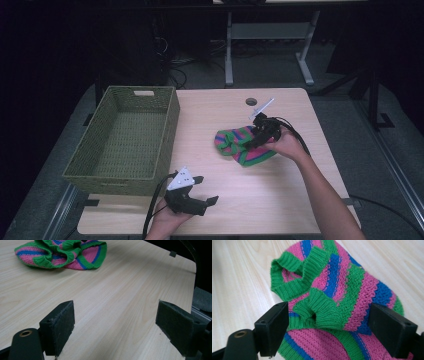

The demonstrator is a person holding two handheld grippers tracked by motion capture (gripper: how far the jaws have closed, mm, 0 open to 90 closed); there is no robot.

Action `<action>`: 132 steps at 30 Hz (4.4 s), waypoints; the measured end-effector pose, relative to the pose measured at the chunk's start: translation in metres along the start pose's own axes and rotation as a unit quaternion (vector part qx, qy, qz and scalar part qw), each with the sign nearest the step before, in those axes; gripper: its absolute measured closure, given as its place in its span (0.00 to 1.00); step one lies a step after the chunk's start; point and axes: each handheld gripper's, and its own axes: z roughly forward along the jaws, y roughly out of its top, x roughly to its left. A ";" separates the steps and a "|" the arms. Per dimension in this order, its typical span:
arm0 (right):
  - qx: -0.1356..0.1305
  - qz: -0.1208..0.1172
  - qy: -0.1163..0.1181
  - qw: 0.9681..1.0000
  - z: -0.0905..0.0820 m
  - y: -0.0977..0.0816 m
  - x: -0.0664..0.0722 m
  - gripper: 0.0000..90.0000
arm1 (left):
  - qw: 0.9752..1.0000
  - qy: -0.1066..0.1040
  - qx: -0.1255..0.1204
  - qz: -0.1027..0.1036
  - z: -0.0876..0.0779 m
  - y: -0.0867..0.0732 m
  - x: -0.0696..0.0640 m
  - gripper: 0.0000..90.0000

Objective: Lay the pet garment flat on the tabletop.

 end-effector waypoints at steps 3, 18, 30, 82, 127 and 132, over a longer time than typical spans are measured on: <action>0.014 0.001 -0.004 1.000 0.008 -0.001 0.000 0.19 | 1.000 -0.001 -0.001 0.001 0.000 0.000 0.000 0.17; 0.050 -0.036 -0.059 0.996 0.028 -0.003 0.010 0.32 | 1.000 -0.002 0.002 0.004 0.001 0.000 -0.002 0.17; 0.072 -0.019 -0.080 0.994 0.027 0.004 0.012 0.52 | 1.000 -0.001 0.006 0.007 0.002 0.000 -0.003 0.17; -0.054 0.072 -0.036 0.995 -0.066 0.006 0.025 0.83 | 0.999 0.005 -0.032 -0.014 -0.007 0.001 -0.001 0.17; -0.098 0.046 -0.013 0.994 -0.073 -0.049 0.104 0.83 | 0.998 0.018 -0.054 -0.016 -0.013 0.001 -0.002 0.17; -0.102 0.043 -0.008 0.994 -0.065 -0.049 0.111 0.83 | 0.998 0.016 -0.052 -0.016 -0.013 0.001 -0.002 0.17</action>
